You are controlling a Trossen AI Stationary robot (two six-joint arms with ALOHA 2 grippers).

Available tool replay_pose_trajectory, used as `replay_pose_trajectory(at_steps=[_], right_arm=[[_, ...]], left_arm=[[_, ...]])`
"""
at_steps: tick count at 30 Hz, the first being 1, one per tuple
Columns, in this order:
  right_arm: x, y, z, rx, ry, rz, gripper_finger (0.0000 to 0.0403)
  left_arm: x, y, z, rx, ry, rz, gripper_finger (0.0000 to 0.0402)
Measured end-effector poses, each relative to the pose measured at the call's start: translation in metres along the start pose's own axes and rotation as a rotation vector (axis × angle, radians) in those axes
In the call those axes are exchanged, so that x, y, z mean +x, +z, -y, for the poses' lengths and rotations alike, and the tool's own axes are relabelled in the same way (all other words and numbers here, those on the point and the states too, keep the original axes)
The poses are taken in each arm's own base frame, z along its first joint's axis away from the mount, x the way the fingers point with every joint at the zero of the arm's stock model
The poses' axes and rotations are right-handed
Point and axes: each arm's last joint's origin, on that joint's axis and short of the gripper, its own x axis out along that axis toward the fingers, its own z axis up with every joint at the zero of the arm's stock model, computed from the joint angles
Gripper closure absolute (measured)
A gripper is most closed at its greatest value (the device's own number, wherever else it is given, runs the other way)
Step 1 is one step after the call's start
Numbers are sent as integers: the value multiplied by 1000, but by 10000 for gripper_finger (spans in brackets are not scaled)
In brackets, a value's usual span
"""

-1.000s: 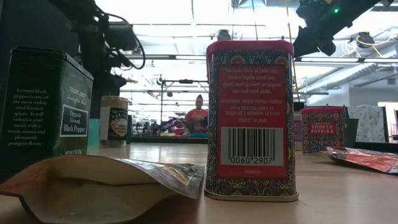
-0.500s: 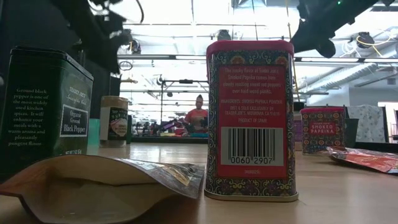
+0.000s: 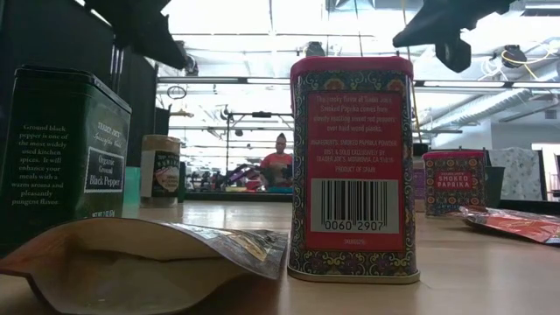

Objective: Sort spices by type
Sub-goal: Put the top red seasoning can into the white bin

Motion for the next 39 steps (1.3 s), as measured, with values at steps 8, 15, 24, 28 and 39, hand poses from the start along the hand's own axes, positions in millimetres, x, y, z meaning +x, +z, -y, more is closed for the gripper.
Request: replay_pose_trajectory(at_steps=[8,15,24,28,39], right_arm=[[18,13,-30,-25,-4,-83,403],[28,32,-53,-81,-156,-258,403],[30,32,-57,-141,-360,-587,403],[28,18,-50,-184,-393,-828,402],[47,4,-48,-143,-492,-931,261]], left_arm=[[-19,-2,18,78,-51,90,301],[-34,2,24,94,-133,167,301],[-38,1,25,112,-151,171,301],[-38,1,25,121,-150,171,301],[-38,1,24,123,-109,179,301]])
